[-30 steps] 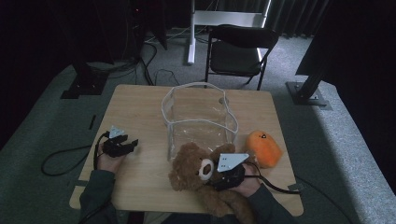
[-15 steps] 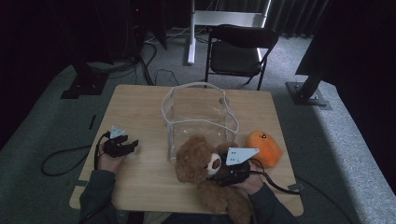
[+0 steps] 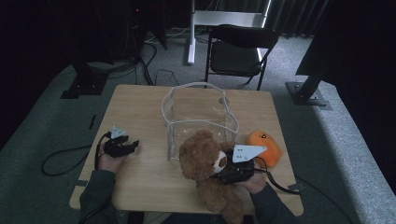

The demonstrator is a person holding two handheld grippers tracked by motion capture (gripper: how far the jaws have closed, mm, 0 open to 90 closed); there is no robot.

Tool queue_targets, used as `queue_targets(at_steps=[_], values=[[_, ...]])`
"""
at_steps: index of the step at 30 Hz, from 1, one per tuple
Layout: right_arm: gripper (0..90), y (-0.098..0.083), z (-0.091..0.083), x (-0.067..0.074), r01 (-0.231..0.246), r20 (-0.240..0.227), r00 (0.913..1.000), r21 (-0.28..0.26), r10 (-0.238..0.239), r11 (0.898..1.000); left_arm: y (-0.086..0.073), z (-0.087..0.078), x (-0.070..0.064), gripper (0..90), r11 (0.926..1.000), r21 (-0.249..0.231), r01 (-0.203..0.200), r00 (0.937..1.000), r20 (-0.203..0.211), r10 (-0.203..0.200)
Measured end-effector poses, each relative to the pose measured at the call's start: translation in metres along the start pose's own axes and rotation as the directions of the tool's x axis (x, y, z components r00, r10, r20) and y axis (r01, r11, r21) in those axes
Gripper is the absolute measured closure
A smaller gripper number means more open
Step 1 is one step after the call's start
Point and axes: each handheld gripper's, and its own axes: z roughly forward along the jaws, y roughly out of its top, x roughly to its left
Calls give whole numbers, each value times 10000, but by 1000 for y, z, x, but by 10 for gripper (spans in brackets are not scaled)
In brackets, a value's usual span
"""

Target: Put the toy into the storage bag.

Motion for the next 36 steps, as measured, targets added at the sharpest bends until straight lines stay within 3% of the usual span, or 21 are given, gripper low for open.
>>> queue_targets(at_steps=[36], values=[[385,20,-36,4,53,352,9994,-1441,-3,9895,-1,5,-3,424,9992,306,-252,9996,-123,256]])
